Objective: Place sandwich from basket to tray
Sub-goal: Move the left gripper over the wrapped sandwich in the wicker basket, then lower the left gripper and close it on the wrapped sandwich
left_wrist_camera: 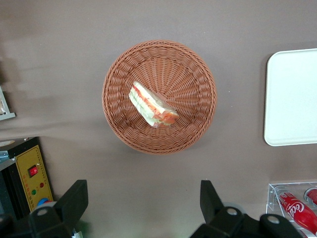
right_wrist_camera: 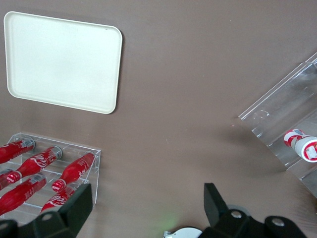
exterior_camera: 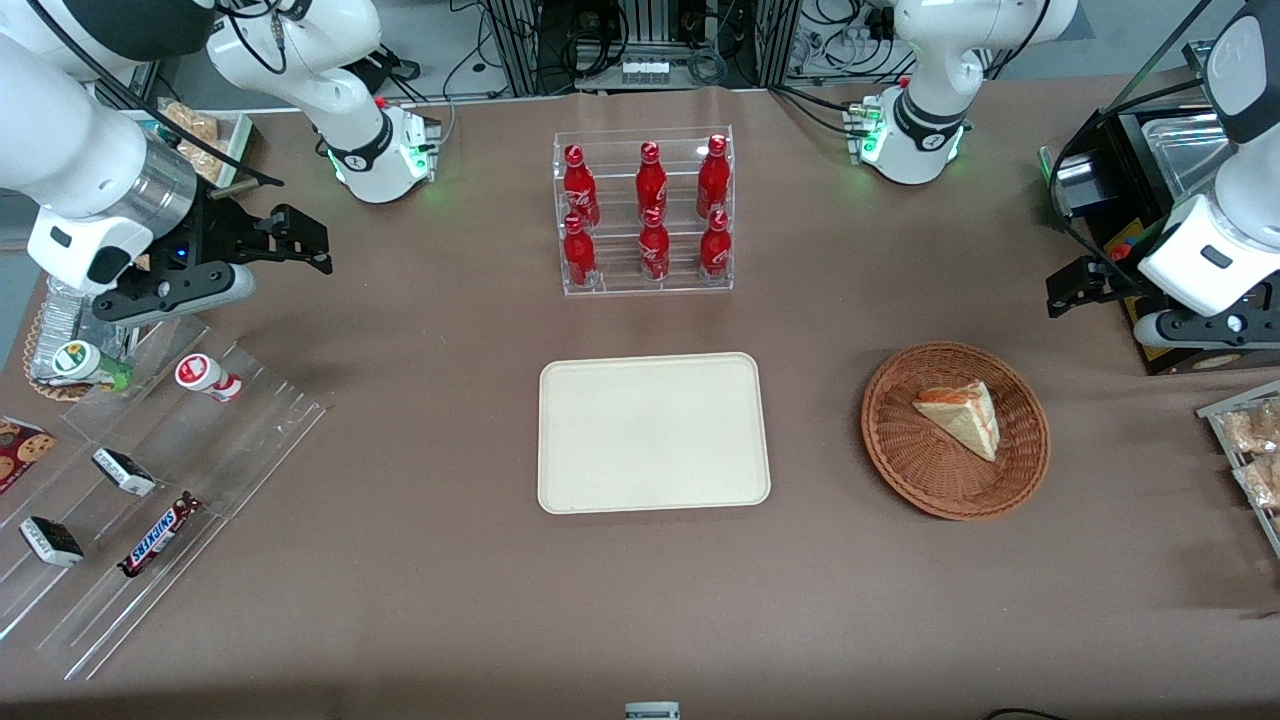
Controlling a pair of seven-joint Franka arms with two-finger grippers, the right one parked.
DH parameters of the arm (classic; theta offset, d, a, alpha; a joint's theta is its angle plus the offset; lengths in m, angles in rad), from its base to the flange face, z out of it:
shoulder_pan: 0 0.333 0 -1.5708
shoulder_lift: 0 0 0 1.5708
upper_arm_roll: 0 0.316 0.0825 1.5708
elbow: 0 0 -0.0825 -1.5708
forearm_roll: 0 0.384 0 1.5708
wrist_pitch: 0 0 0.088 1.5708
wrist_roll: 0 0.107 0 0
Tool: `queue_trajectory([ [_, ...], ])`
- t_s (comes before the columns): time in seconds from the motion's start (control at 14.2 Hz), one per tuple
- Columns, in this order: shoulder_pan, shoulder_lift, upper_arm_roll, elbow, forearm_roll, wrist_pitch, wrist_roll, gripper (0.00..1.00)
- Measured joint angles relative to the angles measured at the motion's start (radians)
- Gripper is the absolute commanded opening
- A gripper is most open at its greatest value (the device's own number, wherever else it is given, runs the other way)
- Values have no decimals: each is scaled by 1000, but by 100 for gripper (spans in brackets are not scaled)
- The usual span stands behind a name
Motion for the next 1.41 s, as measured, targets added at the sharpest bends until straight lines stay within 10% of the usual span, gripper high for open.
queue_trajectory([
  [0.99,-1,27,0,-47,0,8,-3,100],
  [1.41,-1,134,2,-279,3,380,-110,100],
])
